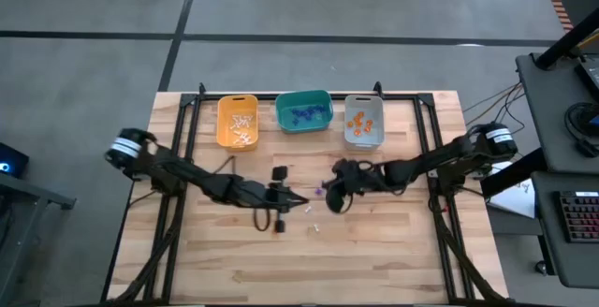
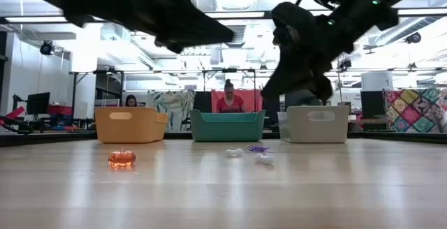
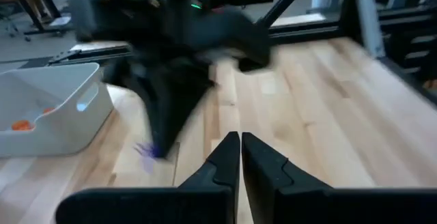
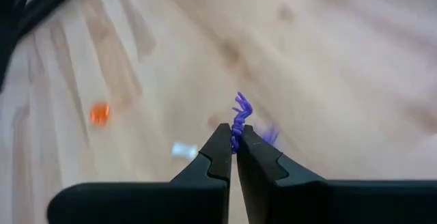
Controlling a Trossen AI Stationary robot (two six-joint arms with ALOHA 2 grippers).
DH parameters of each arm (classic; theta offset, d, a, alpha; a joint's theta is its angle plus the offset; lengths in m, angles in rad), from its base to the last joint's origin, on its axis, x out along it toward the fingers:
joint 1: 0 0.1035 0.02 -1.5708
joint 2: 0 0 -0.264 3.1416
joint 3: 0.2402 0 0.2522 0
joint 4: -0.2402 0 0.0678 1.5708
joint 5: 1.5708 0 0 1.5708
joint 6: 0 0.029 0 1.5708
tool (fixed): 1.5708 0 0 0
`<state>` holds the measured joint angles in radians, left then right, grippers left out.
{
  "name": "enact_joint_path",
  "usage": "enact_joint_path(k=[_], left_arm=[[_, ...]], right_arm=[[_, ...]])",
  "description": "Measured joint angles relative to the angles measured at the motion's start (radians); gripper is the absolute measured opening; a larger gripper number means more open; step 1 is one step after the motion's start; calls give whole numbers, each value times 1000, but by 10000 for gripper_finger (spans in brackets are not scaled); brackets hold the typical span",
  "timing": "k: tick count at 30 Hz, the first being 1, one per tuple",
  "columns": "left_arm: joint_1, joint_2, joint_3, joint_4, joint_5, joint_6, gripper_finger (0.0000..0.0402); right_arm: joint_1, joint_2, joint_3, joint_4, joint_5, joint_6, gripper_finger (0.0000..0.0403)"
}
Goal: Sort Halloween decoration
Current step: Put the violet spider toy into the green bin, then put the orange pumpkin into the gray bin
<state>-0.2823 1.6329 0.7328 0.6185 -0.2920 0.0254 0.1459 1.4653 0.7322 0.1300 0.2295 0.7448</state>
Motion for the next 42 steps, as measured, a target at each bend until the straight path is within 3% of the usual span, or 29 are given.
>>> enact_joint_path(k=[8,17,25,32,42], left_arm=[[-17,-304,-191,0,3,-107,0],[-17,-518,-292,1,3,-166,0],[-17,-553,-309,-2,3,-167,0],[-17,-545,-310,-59,3,-230,0],[-19,-538,-303,-306,23,-422,0]], right_arm=[[-189,-54,78,4,-1,-252,9],[-406,36,218,8,6,-437,9],[-562,244,388,-33,-7,-468,12],[-594,381,548,-144,-47,-482,74],[-581,348,623,-282,-54,-545,152]])
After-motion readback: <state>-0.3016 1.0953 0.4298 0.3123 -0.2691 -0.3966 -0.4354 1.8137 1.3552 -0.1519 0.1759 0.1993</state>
